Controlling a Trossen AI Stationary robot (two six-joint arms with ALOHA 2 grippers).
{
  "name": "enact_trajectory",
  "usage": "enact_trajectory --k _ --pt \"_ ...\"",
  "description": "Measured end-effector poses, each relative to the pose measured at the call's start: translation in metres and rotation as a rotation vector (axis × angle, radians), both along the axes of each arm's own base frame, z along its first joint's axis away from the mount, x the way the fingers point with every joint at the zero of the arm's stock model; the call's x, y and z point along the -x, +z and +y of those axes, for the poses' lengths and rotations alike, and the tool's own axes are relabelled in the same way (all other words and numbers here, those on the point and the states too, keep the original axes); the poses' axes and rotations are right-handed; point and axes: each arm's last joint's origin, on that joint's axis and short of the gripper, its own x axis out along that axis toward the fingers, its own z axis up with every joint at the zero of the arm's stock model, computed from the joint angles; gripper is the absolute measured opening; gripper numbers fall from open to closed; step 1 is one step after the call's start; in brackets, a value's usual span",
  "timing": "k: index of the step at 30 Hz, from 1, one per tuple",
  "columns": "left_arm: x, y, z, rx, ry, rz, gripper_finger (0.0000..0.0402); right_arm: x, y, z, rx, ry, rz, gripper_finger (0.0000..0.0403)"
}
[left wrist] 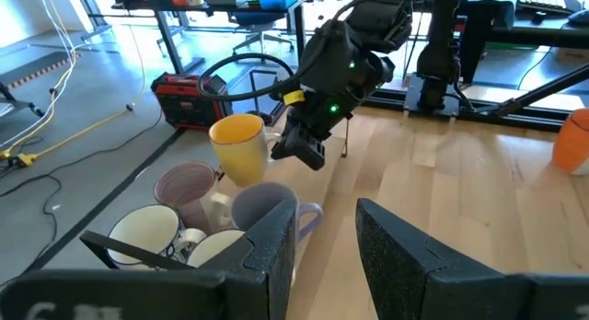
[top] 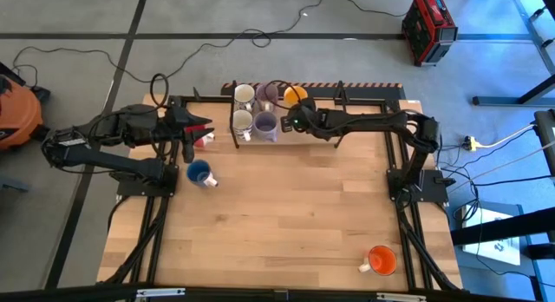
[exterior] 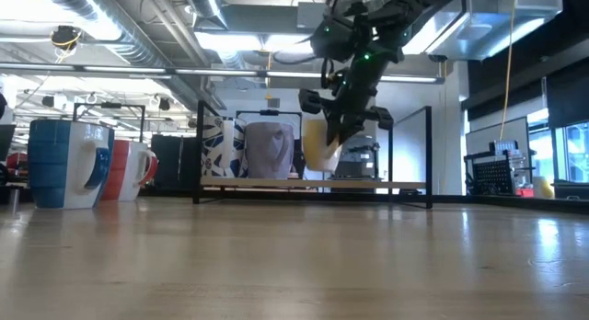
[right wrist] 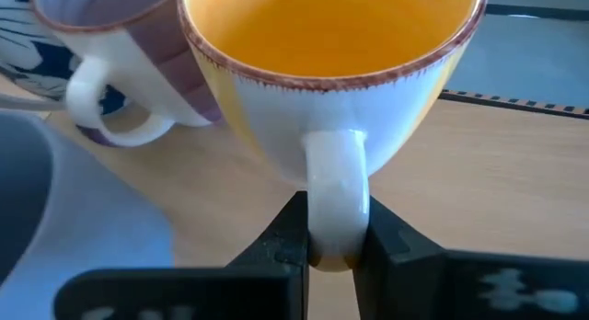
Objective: Place coffee mugs
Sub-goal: Put the yellow mug on the shelf
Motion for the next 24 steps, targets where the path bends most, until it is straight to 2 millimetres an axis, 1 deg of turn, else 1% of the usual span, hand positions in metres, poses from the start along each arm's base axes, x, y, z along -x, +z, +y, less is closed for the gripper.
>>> enact_trajectory --k 5,9,11,14,18,24 --pt "0.000 0.000 0.000 -0.022 0.000 0.009 0.0110 0.005 -0.003 -0.007 0.014 -0.021 0.021 0.0030" --pt "0.000 0.000 0.000 -0.023 0.001 0.009 0.0110 0.001 -0.001 -0.013 0.055 0.002 -0.002 0.0030" --pt "0.000 0.000 0.000 -0.023 0.001 0.009 0.0110 -0.001 -0.004 -0.017 0.052 0.018 -0.014 0.0030" --pt "0.000 0.000 0.000 -0.023 0.002 0.010 0.0110 -0.004 -0.014 -0.020 0.038 0.025 0.001 0.0030" --pt "0.000 0.000 0.000 -0.026 0.009 0.010 0.0110 -0.005 -0.019 -0.023 0.030 0.027 0.000 0.0030" --pt "0.000 0.000 0.001 -0.028 0.015 0.011 0.0110 -0.007 -0.017 -0.026 0.060 0.063 0.005 0.0030"
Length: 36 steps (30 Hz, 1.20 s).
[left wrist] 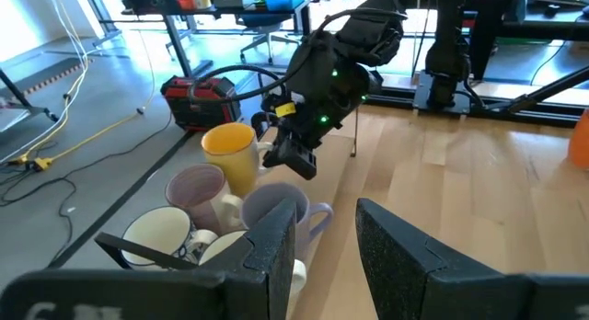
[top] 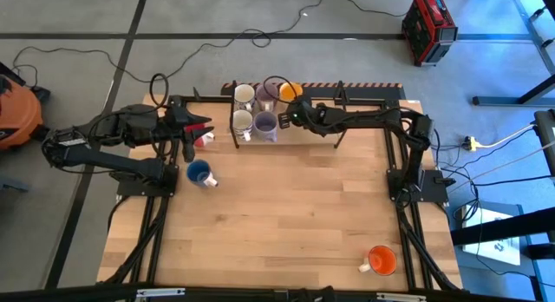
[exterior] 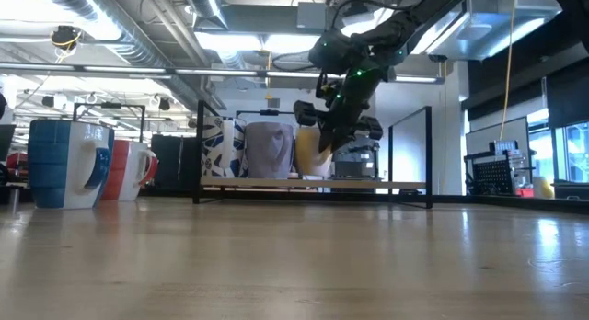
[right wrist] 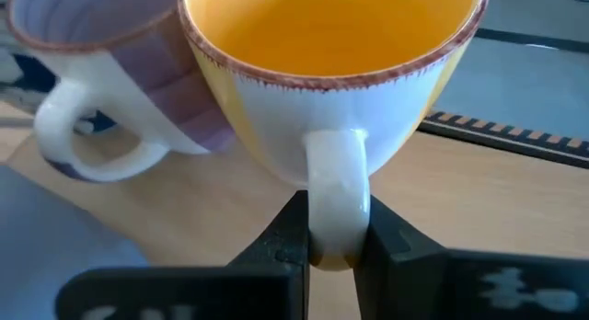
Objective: Place coffee mugs
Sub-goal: Put the yellow mug on the shelf
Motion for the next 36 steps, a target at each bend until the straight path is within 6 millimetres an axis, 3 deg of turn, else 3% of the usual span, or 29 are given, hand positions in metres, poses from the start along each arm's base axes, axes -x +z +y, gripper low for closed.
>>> enact_trajectory --k 23,36 --pt "-0.0001 0.0005 0.0001 -0.002 0.005 -0.006 0.0110 -0.0008 -0.0070 -0.0034 -0.020 0.075 0.042 0.0031" --pt "-0.0002 0.0009 0.0002 -0.002 0.005 -0.009 0.0110 -0.0008 -0.0069 -0.0034 -0.020 0.076 0.041 0.0106"
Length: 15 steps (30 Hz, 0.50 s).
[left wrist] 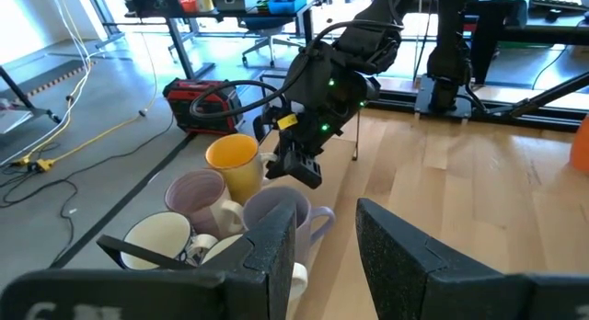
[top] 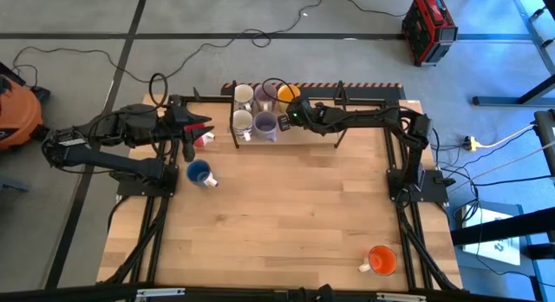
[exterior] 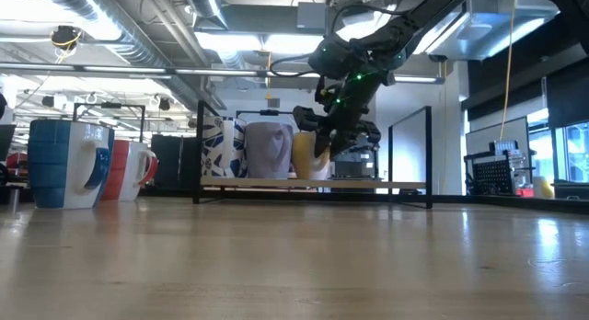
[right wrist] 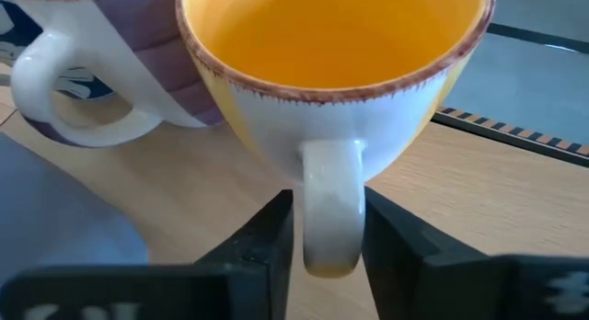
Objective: Place coffee mugs
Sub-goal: Put the yellow mug on the shelf, then put the orange mug on the shelf
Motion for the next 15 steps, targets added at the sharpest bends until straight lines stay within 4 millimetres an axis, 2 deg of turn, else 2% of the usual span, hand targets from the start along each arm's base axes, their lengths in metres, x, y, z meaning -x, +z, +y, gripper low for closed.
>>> enact_trajectory --k 7,15 --pt "0.000 0.000 0.000 0.000 -0.002 0.000 0.0110 0.001 0.003 0.001 -0.004 0.008 -0.006 0.0159" --pt "0.000 0.000 0.000 0.001 -0.003 0.000 0.0110 0.013 0.035 0.007 -0.013 0.057 -0.029 0.0199"
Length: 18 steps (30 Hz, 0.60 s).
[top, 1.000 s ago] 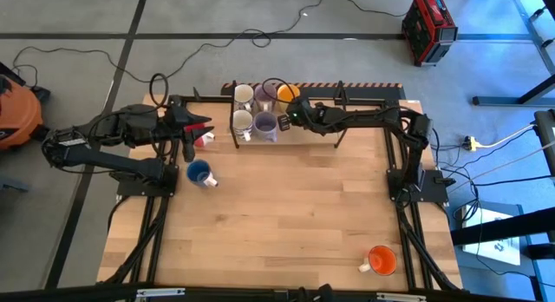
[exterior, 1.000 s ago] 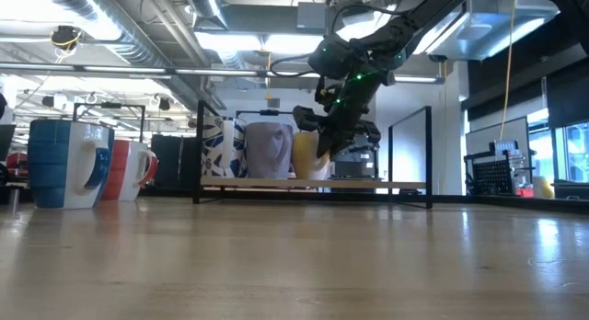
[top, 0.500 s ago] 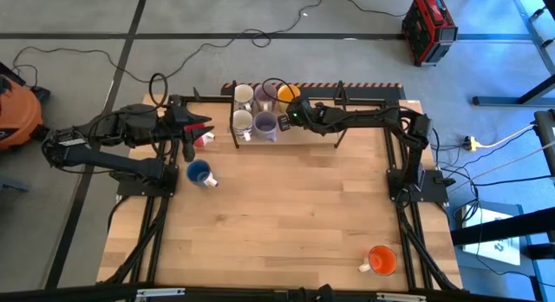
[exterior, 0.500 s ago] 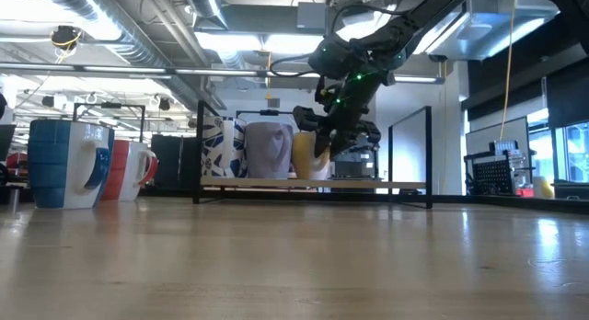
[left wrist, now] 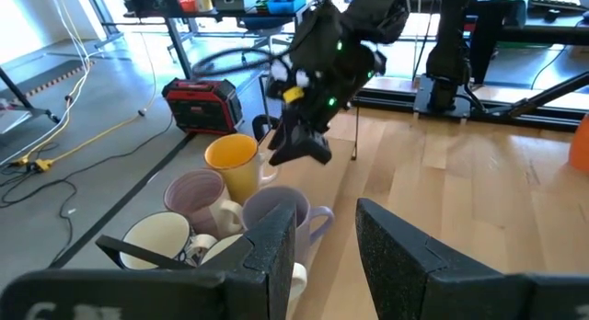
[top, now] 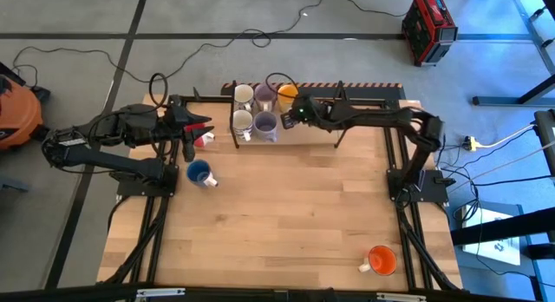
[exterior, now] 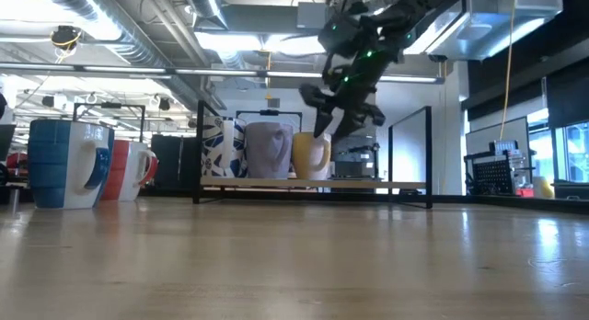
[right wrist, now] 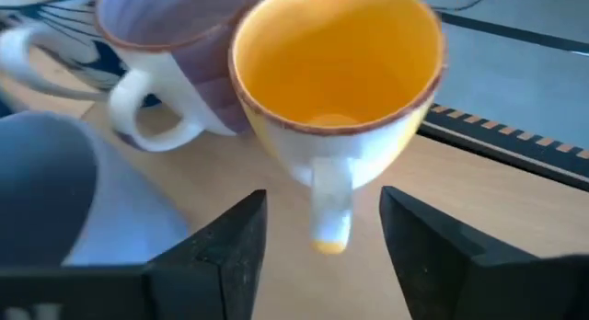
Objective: Place coffee mugs
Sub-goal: Put the orange mug on the shelf
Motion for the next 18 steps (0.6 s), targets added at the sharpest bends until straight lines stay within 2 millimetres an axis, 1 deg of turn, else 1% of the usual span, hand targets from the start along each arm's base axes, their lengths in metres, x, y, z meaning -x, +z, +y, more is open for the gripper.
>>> enact_trajectory --k 4,6,8,10,13,16,18 --pt "0.000 0.000 0.000 0.000 -0.001 0.000 0.0110 0.009 0.019 0.006 -0.032 0.075 -0.020 0.0198" --pt "0.000 0.000 0.000 0.001 -0.002 0.001 0.0110 0.012 0.030 0.014 -0.070 0.141 -0.056 0.0198" --pt "0.000 0.000 0.000 0.001 -0.002 0.000 0.0110 0.013 0.042 0.028 -0.100 0.228 -0.089 0.0198" --pt "0.000 0.000 0.000 0.001 -0.003 0.001 0.0110 0.014 0.054 0.048 -0.134 0.332 -0.123 0.0198" --pt "0.000 0.000 0.000 0.003 -0.010 0.001 0.0110 0.014 0.069 0.086 -0.168 0.477 -0.158 0.0198" --pt "-0.002 -0.001 0.000 0.005 -0.014 0.007 0.0110 0.014 0.077 0.129 -0.224 0.594 -0.179 0.0198" --pt "-0.002 -0.001 -0.001 0.012 -0.049 0.009 0.0110 0.016 0.077 0.158 -0.282 0.654 -0.174 0.0198"
